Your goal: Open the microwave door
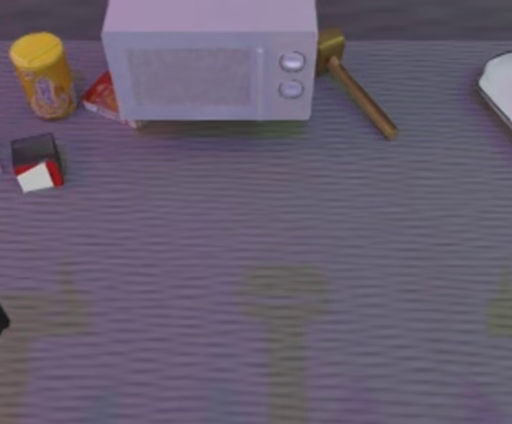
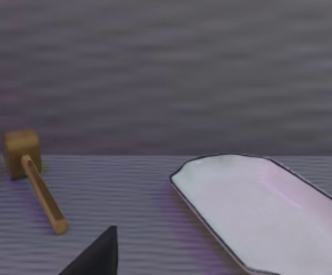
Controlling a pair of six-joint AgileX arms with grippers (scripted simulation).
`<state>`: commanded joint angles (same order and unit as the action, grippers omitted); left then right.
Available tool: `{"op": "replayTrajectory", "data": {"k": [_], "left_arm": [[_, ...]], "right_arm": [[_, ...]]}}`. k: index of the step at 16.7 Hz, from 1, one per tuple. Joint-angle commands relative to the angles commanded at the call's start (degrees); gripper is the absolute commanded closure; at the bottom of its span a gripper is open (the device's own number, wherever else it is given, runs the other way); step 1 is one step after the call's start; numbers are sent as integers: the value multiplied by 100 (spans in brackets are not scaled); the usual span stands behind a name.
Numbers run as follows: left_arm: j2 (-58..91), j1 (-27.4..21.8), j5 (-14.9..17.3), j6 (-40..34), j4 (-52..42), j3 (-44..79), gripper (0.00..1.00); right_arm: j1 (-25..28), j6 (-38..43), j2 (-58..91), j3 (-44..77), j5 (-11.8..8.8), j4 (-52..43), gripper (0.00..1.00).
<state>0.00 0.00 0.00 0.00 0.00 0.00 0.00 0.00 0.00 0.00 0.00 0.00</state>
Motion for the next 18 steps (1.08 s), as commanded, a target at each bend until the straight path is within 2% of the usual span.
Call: {"op": "replayTrajectory", "data": {"k": [4,8,13,18], "left_arm": [[135,-39,-8,-27,-82,144,0],[1031,-266,-88,-196,-632,1069,0],[3123,-748,-317,-580,-1912,3144,0],[5906,-1393,-648,-1108,-3581,5861,0]], "right_arm": [[0,0,0,0,0,0,0],[0,0,0,0,0,0,0],[0,0,0,0,0,0,0],[0,0,0,0,0,0,0]]}}
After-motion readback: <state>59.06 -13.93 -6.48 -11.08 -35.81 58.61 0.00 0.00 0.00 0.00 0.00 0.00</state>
